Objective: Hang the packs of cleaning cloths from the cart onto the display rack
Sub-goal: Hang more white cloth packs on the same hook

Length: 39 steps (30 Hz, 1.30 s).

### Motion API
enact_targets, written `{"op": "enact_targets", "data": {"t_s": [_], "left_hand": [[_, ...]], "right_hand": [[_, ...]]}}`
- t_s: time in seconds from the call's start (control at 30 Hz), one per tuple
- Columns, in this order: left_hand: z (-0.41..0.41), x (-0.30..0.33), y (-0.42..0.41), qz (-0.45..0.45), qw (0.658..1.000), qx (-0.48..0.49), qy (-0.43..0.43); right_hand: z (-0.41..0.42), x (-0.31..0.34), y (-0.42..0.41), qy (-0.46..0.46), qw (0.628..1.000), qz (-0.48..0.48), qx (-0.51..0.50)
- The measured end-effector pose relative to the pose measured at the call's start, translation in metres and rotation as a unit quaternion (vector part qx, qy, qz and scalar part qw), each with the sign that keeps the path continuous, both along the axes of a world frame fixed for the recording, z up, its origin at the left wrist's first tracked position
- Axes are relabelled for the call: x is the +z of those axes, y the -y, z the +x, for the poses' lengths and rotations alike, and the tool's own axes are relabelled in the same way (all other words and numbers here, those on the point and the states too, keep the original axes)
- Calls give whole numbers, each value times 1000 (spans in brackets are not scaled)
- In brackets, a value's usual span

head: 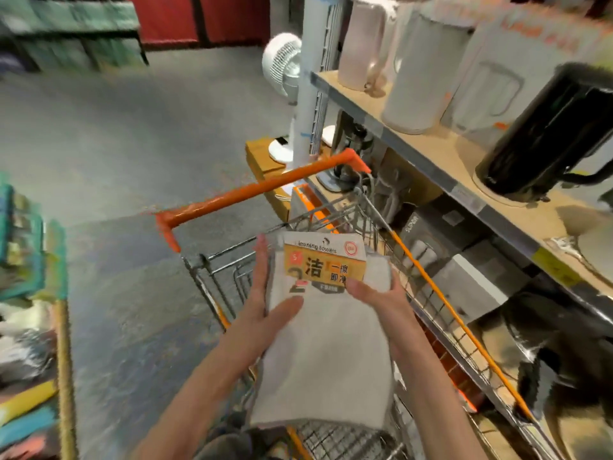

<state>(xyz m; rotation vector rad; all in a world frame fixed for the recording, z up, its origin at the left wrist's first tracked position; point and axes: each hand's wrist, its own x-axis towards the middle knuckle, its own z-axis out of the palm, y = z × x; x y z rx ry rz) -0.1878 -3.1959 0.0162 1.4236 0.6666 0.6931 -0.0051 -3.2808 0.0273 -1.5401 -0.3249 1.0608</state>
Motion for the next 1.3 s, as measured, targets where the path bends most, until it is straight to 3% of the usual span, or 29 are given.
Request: {"op": "enact_targets", "data": {"t_s": [0.33,0.7,0.93,1.3], "left_hand": [[-83,40,-25,33,992,113,-47],[-197,48,-73,43,951,306,7],[-291,56,-132,81,932,351,27],[-425,46,-191,58,917,393,34]], "right_hand": [[-65,44,-67,36,990,17,134],[-186,63,-167,36,971,52,231],[-286,74,-233,37,960,65,269],[-422,64,-328,22,938,79,337]]}}
